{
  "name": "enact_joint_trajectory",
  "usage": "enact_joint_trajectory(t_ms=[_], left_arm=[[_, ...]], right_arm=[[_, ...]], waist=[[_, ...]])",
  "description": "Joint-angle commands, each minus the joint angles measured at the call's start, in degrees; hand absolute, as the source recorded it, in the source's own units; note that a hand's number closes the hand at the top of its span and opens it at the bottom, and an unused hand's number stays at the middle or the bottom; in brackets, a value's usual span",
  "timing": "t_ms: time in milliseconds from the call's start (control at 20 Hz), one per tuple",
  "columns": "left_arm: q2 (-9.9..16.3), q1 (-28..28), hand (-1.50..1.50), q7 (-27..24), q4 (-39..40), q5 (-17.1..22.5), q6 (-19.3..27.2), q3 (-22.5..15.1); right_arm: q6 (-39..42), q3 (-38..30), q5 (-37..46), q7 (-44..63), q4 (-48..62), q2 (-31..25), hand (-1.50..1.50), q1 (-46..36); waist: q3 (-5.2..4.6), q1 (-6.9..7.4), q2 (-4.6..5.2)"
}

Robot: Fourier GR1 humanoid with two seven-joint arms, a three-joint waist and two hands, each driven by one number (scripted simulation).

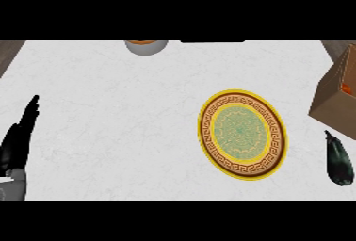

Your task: Pick the tomato from the plate and place it in the cardboard box

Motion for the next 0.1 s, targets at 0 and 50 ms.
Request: enact_joint_trajectory(t_ms=[0,50], left_arm=[[1.46,-1.79,0.0,1.46,0.48,0.98,-2.14,0.82],[1.53,-1.43,0.0,-1.38,2.2,0.78,-1.6,1.28]], right_arm=[[5.29,-1.2,-1.96,-3.7,2.06,-3.17,-1.5,6.84],[5.27,-0.07,-1.58,-4.67,0.74,-1.69,-1.5,8.19]], waist=[[0.03,0.31,0.11],[0.0,0.31,0.1]])
